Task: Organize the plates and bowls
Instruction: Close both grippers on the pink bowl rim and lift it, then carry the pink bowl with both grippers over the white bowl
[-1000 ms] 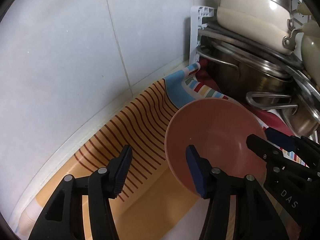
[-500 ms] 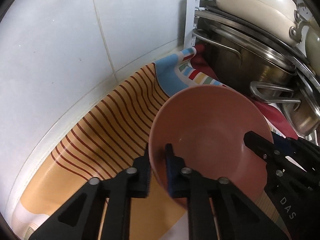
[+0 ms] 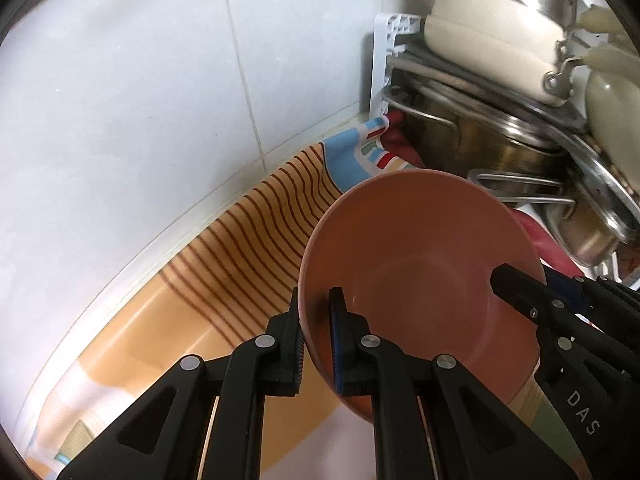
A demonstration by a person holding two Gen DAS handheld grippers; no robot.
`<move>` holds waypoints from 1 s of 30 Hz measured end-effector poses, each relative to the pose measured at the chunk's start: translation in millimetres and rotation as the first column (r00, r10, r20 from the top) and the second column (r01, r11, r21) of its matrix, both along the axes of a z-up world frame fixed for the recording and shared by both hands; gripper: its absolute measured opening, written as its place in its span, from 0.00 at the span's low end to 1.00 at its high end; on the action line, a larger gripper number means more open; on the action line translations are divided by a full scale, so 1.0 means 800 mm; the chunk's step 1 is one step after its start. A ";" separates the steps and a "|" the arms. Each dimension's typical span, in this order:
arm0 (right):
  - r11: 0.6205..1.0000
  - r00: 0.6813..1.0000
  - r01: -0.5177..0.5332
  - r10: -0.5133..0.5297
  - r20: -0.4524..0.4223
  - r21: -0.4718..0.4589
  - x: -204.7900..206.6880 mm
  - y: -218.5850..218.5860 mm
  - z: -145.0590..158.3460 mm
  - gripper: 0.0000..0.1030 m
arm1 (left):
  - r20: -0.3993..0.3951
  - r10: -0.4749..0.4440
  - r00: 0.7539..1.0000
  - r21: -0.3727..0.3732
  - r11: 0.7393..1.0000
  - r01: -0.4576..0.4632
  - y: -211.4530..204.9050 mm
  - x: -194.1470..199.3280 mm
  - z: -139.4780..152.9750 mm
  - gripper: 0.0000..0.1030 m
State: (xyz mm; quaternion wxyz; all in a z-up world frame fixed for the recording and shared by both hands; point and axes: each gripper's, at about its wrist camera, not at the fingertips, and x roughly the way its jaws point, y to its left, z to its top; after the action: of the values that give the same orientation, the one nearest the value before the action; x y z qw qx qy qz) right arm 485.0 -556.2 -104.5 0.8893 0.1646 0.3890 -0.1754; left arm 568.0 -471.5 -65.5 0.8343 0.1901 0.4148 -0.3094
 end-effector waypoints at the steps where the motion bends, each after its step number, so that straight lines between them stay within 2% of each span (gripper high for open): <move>1: 1.000 1.000 -0.002 0.002 0.002 -0.001 -0.002 0.006 0.005 0.16 | 0.003 0.000 1.000 -0.004 1.000 0.000 0.006 -0.006 0.005 0.12; 7: 1.000 1.000 -0.026 0.026 0.014 0.000 -0.022 0.048 0.036 0.16 | 0.008 0.023 1.000 -0.036 0.999 -0.023 0.037 -0.035 0.028 0.12; 16: 0.997 0.997 -0.073 0.074 0.029 -0.023 -0.065 0.089 0.059 0.16 | 0.019 0.054 0.998 -0.066 0.996 -0.053 0.097 -0.082 0.061 0.13; 30: 0.987 0.986 -0.159 0.160 0.043 -0.021 -0.127 0.148 0.090 0.16 | -0.023 0.152 0.988 -0.125 0.980 -0.154 0.181 -0.158 0.084 0.13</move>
State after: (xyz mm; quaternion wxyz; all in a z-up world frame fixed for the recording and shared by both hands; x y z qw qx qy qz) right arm 383.3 -437.4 -32.3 0.9104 0.1289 0.3793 -0.1034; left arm 441.9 -326.4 1.5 0.8632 0.1024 0.4135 -0.2711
